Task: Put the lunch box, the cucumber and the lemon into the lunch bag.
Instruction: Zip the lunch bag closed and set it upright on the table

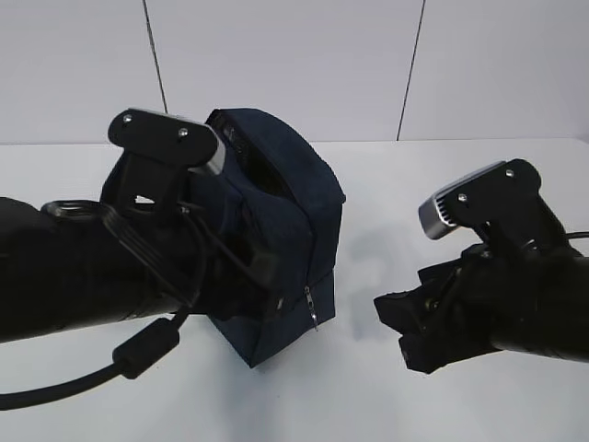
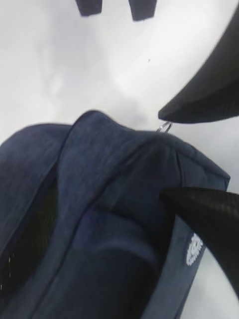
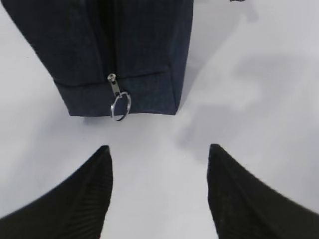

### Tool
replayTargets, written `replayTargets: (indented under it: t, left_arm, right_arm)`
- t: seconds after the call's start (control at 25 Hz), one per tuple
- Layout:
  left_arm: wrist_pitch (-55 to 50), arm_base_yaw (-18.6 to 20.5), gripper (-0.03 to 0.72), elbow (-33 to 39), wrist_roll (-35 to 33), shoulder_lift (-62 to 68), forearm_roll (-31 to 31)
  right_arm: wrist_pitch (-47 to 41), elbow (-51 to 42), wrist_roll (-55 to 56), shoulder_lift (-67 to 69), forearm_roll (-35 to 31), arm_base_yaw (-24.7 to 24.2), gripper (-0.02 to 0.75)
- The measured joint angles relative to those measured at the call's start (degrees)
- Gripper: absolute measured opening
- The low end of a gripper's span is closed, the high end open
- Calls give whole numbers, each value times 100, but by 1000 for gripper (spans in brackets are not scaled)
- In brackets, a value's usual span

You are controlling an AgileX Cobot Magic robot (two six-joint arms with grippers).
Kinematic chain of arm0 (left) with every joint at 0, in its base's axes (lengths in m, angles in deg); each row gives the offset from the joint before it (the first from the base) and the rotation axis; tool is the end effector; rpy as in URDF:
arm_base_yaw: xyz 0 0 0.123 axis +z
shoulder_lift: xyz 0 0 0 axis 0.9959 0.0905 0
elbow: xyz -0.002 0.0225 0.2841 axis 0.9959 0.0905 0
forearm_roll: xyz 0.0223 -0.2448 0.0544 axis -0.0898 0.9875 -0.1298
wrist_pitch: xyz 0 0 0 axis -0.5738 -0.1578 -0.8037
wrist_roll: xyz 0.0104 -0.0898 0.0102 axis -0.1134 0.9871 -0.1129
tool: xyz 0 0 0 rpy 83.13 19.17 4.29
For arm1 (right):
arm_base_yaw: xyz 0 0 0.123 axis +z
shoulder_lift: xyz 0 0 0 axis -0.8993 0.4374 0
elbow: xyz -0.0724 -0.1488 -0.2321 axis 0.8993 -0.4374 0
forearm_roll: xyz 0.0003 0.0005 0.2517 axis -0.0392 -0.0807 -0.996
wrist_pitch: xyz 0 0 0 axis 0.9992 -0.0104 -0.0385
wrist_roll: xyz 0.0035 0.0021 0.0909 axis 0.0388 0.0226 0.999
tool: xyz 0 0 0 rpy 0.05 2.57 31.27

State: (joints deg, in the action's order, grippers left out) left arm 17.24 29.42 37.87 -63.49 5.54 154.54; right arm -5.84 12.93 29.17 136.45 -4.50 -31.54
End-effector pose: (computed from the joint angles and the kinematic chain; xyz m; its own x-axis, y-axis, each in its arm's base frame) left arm 0.1841 -0.2244 0.2235 -0.5713 0.2312 -0.7875 0.5085 0.8529 -0.1186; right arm 0.1999 0.1298 0.2062 -0.5601 -0.3382 -0.7562 -0.5425 0.8397 0.0263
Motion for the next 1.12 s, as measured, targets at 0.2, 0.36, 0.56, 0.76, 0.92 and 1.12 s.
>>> replayTargets:
  t: [0.2, 0.36, 0.56, 0.76, 0.92, 1.12]
  left_arm:
    - [-51, 0, 312, 0, 0, 117, -85]
    - [-46, 0, 312, 0, 0, 128, -122]
    - [51, 67, 312, -105, 0, 287, -198]
    - [-8, 134, 312, -282, 0, 540, -220]
    - [35, 196, 312, -315, 0, 573, -243]
    - [49, 254, 244, -315, 0, 586, -255]
  right_arm:
    - [0, 0, 0, 0, -12, 239, 456]
    - [0, 0, 0, 35, -21, 250, 456]
    - [9, 0, 0, 202, -21, 250, 454]
    - [9, 0, 0, 214, -21, 250, 454]
    - [-1, 0, 0, 214, -24, 250, 454]
    - [-12, 0, 0, 223, -45, 275, 453]
